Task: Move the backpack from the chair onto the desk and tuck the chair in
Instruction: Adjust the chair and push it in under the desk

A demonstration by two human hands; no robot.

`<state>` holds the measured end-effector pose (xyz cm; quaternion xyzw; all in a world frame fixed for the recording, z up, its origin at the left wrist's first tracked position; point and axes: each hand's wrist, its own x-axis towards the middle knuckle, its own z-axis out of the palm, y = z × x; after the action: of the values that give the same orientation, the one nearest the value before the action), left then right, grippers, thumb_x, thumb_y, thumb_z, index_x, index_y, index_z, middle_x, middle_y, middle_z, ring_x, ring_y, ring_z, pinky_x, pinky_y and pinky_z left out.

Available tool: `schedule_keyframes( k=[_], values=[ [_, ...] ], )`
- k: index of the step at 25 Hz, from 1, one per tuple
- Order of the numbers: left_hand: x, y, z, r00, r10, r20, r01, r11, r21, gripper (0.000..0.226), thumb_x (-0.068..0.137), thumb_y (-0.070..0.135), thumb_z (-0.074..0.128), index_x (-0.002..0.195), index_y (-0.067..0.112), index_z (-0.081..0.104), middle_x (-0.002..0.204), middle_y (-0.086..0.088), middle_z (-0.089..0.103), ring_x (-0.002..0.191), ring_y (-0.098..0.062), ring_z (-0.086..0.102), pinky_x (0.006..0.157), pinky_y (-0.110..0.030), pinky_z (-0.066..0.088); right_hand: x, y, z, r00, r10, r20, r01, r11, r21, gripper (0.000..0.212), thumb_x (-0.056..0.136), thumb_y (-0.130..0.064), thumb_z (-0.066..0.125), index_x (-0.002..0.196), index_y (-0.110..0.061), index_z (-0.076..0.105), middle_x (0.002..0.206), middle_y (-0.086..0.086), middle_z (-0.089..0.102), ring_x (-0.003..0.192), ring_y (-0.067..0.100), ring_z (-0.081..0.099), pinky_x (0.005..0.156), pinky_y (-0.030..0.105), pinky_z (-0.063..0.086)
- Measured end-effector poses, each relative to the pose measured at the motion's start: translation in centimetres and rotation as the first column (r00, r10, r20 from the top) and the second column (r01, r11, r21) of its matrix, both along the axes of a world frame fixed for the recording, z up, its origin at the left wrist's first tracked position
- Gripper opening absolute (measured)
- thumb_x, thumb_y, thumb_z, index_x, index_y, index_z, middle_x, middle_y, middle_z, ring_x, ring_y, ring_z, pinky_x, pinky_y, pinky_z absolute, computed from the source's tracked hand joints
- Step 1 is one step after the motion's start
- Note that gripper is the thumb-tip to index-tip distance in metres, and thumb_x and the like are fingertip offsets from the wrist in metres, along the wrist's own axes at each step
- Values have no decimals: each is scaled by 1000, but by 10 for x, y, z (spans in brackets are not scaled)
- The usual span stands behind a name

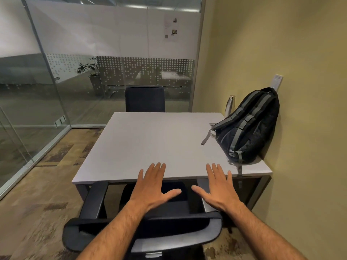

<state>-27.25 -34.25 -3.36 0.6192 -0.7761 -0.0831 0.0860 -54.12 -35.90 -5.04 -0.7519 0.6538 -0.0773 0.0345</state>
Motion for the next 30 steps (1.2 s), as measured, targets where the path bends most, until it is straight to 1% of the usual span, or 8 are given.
schedule_keyframes(
  k=[5, 10, 15, 19, 23, 25, 28, 30],
  values=[
    [-34, -73, -26, 993, -103, 56, 100, 994, 51, 119, 73, 98, 13, 161, 21, -7, 172, -2, -9, 157, -22, -15, 127, -54, -8, -34, -44, -32, 987, -152, -47, 154, 986, 62, 120, 73, -99, 5, 161, -18, -9, 172, 10, -8, 158, 27, -12, 123, 60, -10],
    [-72, -117, -66, 987, -160, -10, 159, 970, 183, 117, 76, 96, 21, 162, 20, -2, 173, -3, -2, 158, -24, -7, 127, -56, 0, -53, -70, -66, 968, -248, -44, 252, 959, 129, 121, 73, -96, 2, 162, -15, -5, 173, 10, -3, 158, 27, -8, 122, 58, -10],
    [-113, -150, -118, 968, -89, -235, 175, 908, 380, 109, 80, 75, 57, 162, 20, 10, 171, -4, 16, 157, -26, 12, 126, -56, 15, -74, -104, -101, 920, -320, 224, 245, 919, 308, 105, 89, -83, 34, 163, -15, 3, 173, 9, 6, 159, 25, 3, 128, 50, 6],
    [-143, -175, -165, 895, 162, -415, 114, 817, 565, 108, 78, 67, 67, 161, 19, 18, 168, -2, 26, 155, -23, 23, 126, -48, 24, -87, -136, -144, 754, -454, 474, 213, 852, 478, 96, 95, -65, 53, 163, -14, 8, 172, 7, 15, 157, 24, 15, 126, 41, 19],
    [-170, -196, -212, 772, 434, -465, 46, 690, 722, 106, 81, 58, 72, 161, 18, 15, 169, -4, 22, 154, -24, 26, 123, -39, 27, -92, -162, -190, 562, -619, 549, 198, 745, 637, 90, 96, -58, 60, 162, -16, 15, 170, 9, 22, 154, 28, 26, 123, 43, 26],
    [-180, -202, -231, 691, 541, -479, 28, 643, 766, 103, 81, 56, 74, 160, 19, 20, 165, -2, 32, 149, -23, 35, 119, -36, 32, -91, -173, -209, 491, -666, 562, 172, 707, 686, 87, 96, -55, 61, 162, -17, 18, 167, 8, 29, 150, 27, 33, 119, 41, 32],
    [-193, -209, -254, 534, 660, -528, 80, 583, 809, 85, 81, 51, 76, 152, 19, 40, 149, -2, 56, 134, -21, 55, 115, -41, 43, -87, -188, -230, 346, -716, 607, 68, 664, 745, 75, 99, -44, 63, 159, -17, 27, 151, 5, 52, 127, 17, 57, 94, 24, 55],
    [-201, -208, -265, 416, 711, -567, 103, 582, 806, 63, 85, 41, 77, 139, 17, 55, 128, -1, 70, 117, -18, 67, 106, -43, 52, -83, -192, -240, 251, -729, 637, 3, 659, 752, 56, 102, -37, 61, 151, -17, 42, 131, 4, 65, 111, 16, 68, 86, 27, 61]
  ],
)
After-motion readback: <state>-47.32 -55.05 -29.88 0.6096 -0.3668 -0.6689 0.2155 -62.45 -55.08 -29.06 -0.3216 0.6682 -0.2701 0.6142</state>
